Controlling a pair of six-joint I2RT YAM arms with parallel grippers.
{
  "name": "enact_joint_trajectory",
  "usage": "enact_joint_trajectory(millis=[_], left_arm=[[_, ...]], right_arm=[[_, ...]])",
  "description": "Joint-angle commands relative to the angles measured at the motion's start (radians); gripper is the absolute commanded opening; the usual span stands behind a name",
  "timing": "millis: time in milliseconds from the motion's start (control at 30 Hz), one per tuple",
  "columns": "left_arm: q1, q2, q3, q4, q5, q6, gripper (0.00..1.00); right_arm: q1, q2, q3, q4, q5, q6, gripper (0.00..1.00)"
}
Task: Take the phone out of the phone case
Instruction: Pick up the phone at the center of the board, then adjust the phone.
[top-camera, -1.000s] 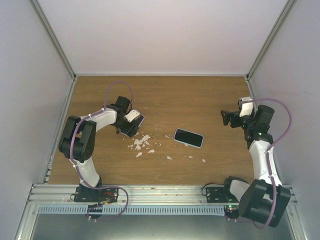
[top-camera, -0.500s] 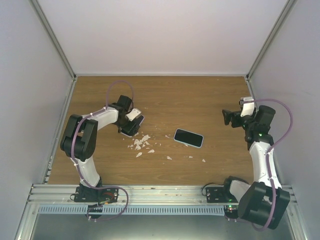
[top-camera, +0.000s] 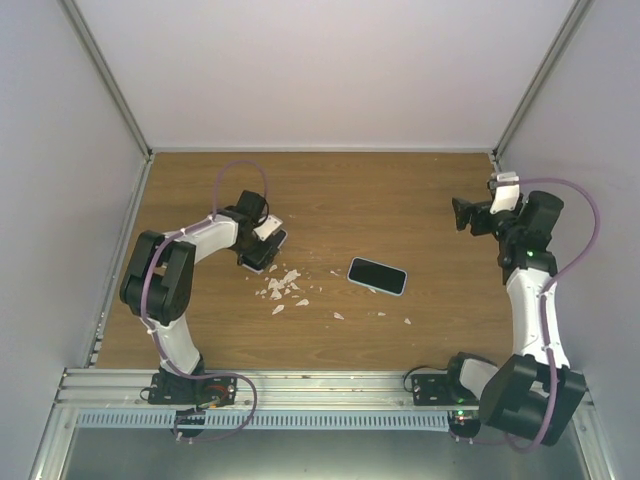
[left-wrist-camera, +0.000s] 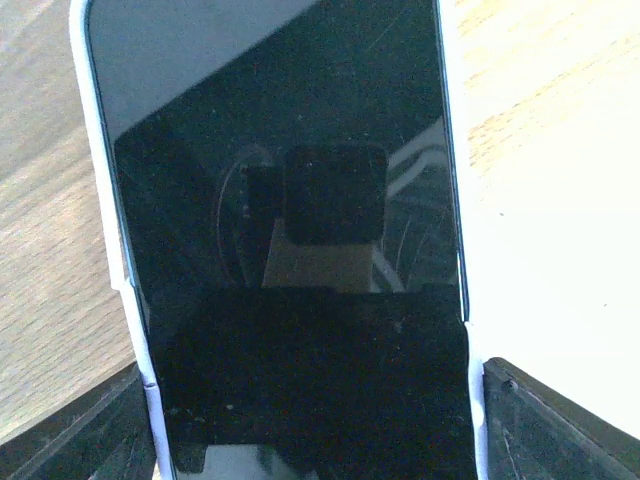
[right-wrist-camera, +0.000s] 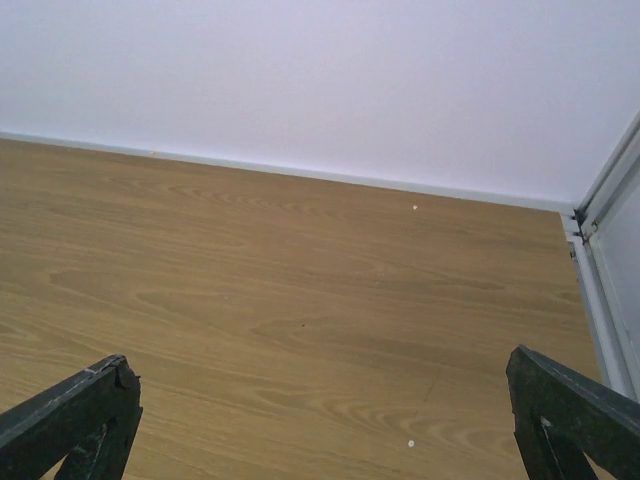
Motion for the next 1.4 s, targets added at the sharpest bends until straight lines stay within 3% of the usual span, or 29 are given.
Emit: enact_joint_trajectory(millis=[0,167,467,700,900,1100,1367], left_arm=[[0.015,-0.073,0.029,0.051,0.004,-0.045,0.52],[0.021,-0.141,0.064,0.089,0.005,-0.066,0.43],[0.016,-0.276,0.202,0.088,0.068,-0.092,0.39],[-0.013,-0.426,0.247,0.177,0.054,-0.078,0.38],[-0.088,-0.542,0.253,0.266,-0.009,-0.015,0.36],[-0.144,-0.554,0.303,0.262,-0.07,0.041,0.34],[-0.276,-0.588,0.25,0.352,-0.164,0.242,0.33]], right_arm=[[-0.005,0.012,0.042,-0.012,-0.036,0.014,1.0],[-0.005,0.018,0.054,-0.007,-0.047,0.019,1.0],[-0.002,0.069,0.098,0.003,-0.123,0.059,0.99],[0.011,0.119,0.161,0.045,-0.169,0.144,1.0],[0.044,0.191,0.192,0.114,-0.227,0.26,1.0],[0.123,0.254,0.257,0.118,-0.263,0.319,1.0],[0.242,0.284,0.329,0.114,-0.271,0.359,1.0]])
